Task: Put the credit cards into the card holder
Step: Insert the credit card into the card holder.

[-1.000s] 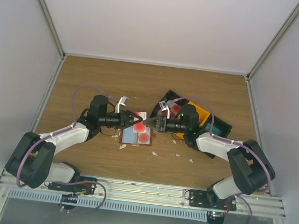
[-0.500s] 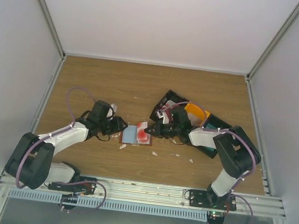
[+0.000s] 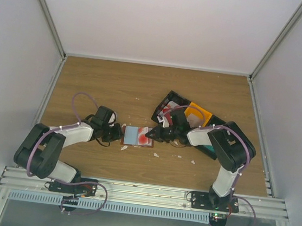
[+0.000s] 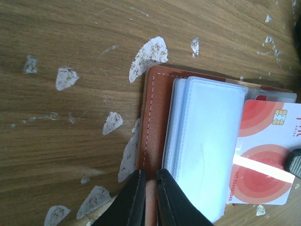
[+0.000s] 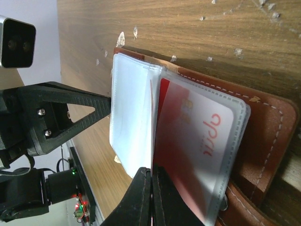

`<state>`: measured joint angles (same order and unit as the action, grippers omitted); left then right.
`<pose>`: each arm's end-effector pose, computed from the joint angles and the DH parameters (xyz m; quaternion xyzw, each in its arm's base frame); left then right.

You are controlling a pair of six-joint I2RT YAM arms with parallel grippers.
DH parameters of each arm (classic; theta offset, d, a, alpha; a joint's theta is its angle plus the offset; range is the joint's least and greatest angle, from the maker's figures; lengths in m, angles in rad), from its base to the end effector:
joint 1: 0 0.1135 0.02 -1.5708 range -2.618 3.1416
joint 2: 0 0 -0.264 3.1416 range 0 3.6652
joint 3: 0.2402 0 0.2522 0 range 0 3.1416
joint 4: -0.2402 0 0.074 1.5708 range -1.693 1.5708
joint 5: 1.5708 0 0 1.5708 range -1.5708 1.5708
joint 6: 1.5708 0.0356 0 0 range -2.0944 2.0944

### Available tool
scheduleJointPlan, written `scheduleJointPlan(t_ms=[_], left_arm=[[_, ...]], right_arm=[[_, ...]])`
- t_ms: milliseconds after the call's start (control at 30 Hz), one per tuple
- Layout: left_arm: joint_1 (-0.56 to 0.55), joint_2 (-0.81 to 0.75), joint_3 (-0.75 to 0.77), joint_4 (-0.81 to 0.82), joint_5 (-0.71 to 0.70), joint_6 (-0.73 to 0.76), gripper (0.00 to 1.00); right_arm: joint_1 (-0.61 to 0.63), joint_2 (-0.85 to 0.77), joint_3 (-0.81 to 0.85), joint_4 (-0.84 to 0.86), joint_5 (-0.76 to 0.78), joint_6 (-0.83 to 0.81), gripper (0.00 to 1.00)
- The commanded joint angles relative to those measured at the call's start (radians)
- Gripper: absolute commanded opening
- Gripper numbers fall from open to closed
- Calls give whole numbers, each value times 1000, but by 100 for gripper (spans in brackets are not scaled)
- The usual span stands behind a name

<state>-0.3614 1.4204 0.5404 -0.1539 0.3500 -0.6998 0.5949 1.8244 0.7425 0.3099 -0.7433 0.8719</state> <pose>0.2180 -0.0955 0.1316 -0.1144 0.9437 -0.2770 0.1403 0.2565 0.2027 0.1111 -0.0213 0.8697 0.4911 0.0452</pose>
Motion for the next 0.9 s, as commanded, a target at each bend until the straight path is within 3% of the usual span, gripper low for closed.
scheduleJointPlan(t_ms=[0,333,867], left_arm=[[-2,35,-40,27,40,10,10],[-22,36,-80,51,97,7,3],[-65,54,-92,91,166,-23,2]], right_arm=[[9,25,-2,56,-30,40,1],[10,42,-27,114,-46,151,1],[30,81,-21,70,-29,96,1]])
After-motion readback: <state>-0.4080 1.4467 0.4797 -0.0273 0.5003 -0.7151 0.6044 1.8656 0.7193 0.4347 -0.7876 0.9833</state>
